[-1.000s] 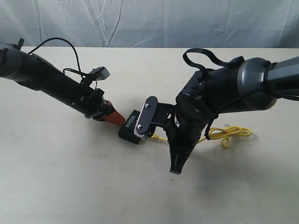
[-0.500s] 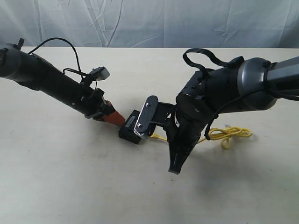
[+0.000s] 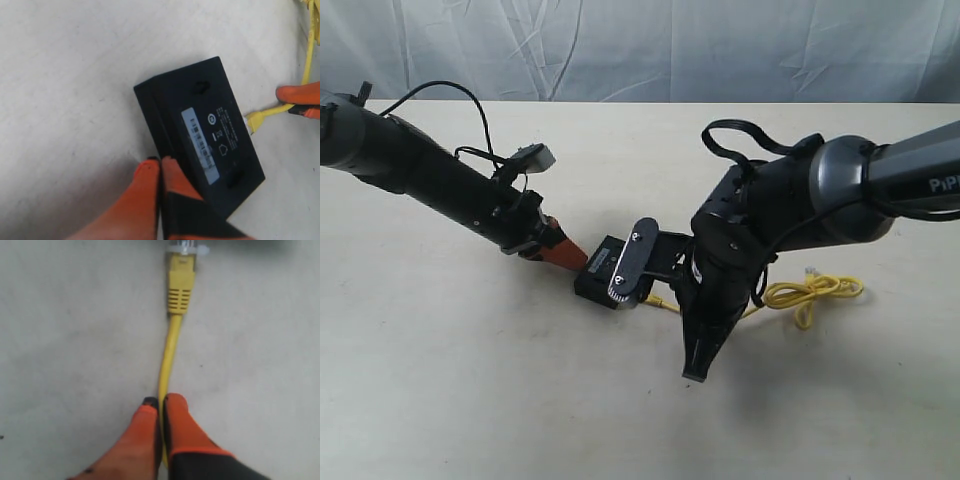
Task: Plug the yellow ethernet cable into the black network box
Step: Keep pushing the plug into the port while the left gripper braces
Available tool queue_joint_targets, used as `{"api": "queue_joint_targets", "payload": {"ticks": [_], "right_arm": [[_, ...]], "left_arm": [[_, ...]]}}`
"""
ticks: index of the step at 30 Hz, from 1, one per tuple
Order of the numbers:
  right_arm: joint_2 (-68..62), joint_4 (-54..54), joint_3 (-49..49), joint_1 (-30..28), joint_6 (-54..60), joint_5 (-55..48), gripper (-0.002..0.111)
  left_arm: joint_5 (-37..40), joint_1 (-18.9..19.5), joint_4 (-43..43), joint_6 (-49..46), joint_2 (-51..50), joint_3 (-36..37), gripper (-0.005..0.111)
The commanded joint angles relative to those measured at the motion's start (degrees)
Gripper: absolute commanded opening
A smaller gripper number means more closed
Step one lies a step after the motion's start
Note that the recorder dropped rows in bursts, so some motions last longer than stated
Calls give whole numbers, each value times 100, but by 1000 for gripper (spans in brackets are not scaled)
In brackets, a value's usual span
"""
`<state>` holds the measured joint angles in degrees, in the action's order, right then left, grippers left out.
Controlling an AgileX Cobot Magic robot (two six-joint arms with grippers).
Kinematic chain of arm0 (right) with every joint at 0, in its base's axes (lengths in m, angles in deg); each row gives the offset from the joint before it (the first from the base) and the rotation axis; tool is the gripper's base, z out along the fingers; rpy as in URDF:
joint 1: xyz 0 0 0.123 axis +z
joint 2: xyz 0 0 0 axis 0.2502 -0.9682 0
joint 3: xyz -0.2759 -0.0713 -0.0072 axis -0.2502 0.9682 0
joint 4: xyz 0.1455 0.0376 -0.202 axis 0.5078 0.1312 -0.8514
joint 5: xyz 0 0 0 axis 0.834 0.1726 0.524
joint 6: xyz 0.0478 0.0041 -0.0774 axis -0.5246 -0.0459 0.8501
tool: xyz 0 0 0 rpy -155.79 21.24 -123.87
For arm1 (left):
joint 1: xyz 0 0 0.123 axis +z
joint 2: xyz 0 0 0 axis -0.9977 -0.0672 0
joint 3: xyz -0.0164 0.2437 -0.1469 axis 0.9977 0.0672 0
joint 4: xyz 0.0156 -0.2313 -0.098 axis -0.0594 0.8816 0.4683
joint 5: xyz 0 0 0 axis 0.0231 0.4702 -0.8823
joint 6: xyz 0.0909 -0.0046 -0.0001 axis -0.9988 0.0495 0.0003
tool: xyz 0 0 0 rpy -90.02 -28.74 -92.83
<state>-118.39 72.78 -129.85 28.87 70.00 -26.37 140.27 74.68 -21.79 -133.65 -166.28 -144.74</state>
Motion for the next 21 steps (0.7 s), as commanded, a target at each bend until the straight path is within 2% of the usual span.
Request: {"api": "queue_joint_targets", "payload": {"ticks": [1,21], "right_arm": [[234,-24,-18,7,-10,47,-1],[85,60,-18,7,0,77,-1]], "left_arm": [[33,-7,27,-25,-19,18,0],[35,-7,17,-25,-19,18,0]]}}
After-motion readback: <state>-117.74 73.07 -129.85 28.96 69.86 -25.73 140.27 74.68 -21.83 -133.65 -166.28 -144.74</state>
